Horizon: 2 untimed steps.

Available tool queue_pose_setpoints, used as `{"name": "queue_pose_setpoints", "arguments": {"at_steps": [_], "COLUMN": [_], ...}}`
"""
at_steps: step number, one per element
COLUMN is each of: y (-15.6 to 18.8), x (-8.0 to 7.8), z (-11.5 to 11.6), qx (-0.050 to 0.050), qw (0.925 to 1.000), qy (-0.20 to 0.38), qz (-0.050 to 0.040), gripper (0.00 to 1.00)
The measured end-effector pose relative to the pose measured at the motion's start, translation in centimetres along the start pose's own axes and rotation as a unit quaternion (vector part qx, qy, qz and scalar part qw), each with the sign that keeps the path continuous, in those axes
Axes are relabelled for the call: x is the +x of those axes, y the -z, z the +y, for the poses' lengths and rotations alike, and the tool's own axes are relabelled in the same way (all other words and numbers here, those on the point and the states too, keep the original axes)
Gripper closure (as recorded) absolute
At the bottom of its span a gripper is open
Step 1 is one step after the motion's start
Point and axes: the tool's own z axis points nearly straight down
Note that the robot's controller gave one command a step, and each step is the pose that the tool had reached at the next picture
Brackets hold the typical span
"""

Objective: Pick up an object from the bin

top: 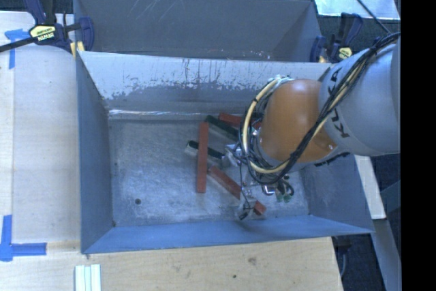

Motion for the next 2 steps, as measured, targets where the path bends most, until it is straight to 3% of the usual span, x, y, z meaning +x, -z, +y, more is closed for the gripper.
{"name": "queue_pose_setpoints", "arguments": {"at_steps": [1,2], "y": [0.0,25.0], "x": [-0.1,-0.1], "z": [0.1,-1.6], "qx": [0.000,0.001], "qw": [1.0000,0.9998], "qy": [0.001,0.017], "qz": [-0.0005,-0.0058], "gripper": [1.00,1.00]}}
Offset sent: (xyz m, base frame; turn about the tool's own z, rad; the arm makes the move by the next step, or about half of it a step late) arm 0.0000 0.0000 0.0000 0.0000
